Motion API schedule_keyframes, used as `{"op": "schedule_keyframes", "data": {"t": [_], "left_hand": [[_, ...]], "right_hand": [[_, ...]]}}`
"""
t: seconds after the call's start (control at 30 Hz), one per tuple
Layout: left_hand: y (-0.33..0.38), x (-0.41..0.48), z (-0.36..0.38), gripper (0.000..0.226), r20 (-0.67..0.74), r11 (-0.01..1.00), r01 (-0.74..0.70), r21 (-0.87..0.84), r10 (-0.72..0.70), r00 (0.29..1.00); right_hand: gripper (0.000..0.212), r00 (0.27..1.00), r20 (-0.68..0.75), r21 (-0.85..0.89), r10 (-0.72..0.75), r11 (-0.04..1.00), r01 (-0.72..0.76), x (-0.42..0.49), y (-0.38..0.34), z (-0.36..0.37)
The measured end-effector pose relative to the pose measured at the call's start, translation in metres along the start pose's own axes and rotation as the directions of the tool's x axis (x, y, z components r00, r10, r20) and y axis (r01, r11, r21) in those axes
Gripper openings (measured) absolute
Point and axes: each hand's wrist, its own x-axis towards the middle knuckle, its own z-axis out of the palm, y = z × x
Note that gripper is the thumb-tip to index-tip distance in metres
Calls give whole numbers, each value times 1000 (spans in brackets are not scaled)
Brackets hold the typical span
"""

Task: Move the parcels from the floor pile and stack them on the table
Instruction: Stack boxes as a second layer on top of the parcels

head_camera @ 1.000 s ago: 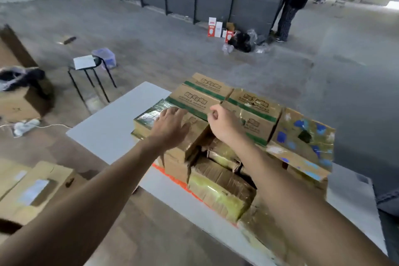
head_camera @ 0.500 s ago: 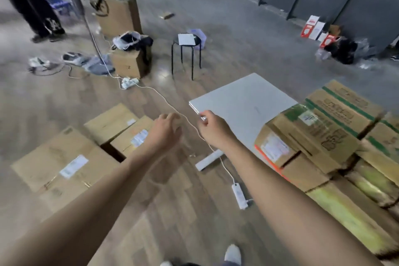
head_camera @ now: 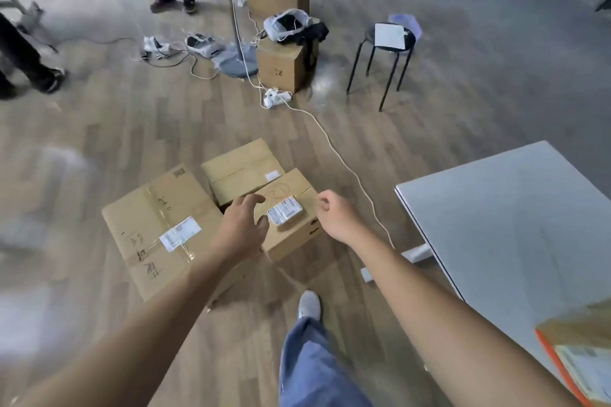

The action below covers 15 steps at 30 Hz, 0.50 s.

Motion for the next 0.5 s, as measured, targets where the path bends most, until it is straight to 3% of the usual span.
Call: {"op": "schedule_keyframes", "data": {"t": [0.2,0.5], "left_hand": [[-19,109,21,41,56,990,135,-35,-133,989],[-104,244,127,40,291,934,351,-60,-320,902]], "right_hand": [[35,990,137,-63,44,997,-35,115,-4,19],[32,975,156,-133,161,981,-141,265,46,96]]}}
